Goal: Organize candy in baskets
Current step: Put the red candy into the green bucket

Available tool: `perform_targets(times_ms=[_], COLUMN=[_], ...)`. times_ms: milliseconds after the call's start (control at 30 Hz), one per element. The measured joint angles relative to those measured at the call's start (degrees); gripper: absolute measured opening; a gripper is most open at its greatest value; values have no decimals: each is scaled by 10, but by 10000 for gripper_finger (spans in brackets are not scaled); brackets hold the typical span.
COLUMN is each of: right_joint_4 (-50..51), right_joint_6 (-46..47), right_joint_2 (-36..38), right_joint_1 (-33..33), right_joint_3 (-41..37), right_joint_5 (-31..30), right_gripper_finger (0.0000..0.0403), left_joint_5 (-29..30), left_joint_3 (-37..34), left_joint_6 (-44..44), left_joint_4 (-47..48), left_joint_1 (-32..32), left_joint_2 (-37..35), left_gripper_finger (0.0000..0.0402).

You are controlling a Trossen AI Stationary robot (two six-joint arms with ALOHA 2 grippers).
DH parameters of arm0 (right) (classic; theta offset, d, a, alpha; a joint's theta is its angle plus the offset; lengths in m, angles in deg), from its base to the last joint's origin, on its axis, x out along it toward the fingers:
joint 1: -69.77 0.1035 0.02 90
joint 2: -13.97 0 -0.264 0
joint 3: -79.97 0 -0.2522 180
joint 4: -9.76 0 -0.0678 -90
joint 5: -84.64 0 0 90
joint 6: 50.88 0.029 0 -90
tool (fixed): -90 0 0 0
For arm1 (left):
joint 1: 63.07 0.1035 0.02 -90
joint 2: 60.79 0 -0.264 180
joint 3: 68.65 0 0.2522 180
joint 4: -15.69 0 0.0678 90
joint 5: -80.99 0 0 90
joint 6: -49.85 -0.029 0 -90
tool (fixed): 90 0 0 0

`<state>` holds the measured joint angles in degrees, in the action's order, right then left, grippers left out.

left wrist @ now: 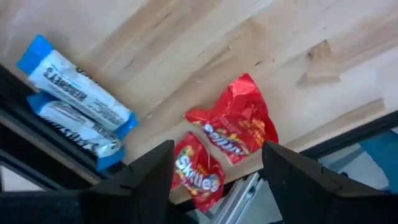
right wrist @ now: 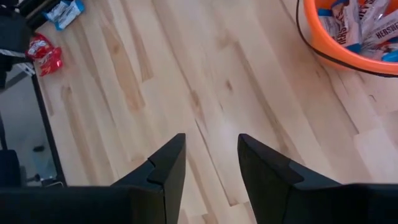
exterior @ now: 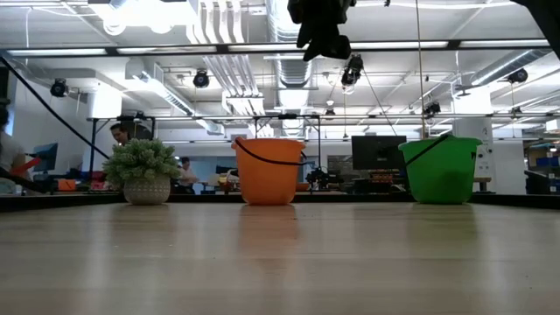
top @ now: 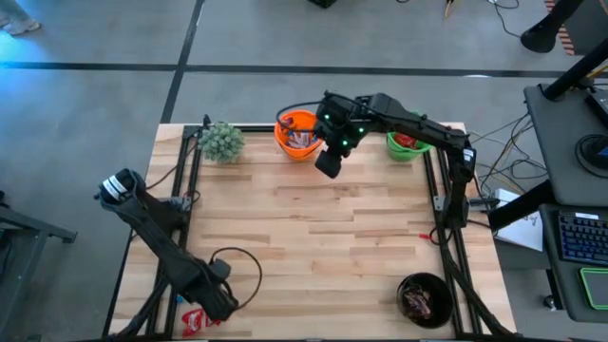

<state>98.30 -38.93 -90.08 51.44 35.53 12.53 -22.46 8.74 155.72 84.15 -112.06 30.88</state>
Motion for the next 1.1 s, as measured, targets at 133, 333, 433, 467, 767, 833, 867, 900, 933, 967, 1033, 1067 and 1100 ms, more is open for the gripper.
perform_targets(times_ms=[133, 333, 433, 467, 767, 833, 867, 900, 933, 967, 1033, 1067, 1100], right_joint_4=[8, 26, 28, 28, 29, 29, 29, 29, 29, 29, 29, 29, 29], right_joint_6=[-6, -6, -6, -5, -6, -6, -6, -6, -6, -6, -6, -6, -6], right_joint_2=[1, 6, 12, 14, 39, 44, 45, 48, 48, 49, 50, 50, 50], right_joint_1=[4, 8, 12, 15, 41, 45, 46, 46, 48, 49, 48, 49, 50], right_joint_3=[0, 1, 1, 1, 1, 1, 1, 1, 1, 1, 1, 1, 1], right_joint_5=[0, 0, 0, 0, 1, 1, 1, 1, 1, 1, 1, 1, 1], right_gripper_finger=[141, 139, 135, 134, 135, 134, 134, 133, 132, 132, 133, 135, 136], left_joint_5=[0, 9, 9, 9, -64, -55, -54, -52, -52, -52, -52, -53, -55], left_joint_3=[32, 94, 118, 124, 128, 129, 129, 129, 129, 130, 127, 124, 120], left_joint_6=[8, 31, 31, 30, 52, 53, 57, 60, 62, 63, 69, 77, 84], left_joint_4=[1, 5, 33, 47, 66, 50, 48, 42, 37, 38, 36, 33, 32], left_joint_1=[0, 0, 0, -1, -1, 0, 0, 0, 0, 0, 1, 1, 1], left_joint_2=[39, 108, 146, 157, 181, 180, 180, 180, 180, 180, 179, 179, 179], left_gripper_finger=[224, 224, 224, 224, 224, 224, 224, 224, 224, 224, 224, 224, 224])
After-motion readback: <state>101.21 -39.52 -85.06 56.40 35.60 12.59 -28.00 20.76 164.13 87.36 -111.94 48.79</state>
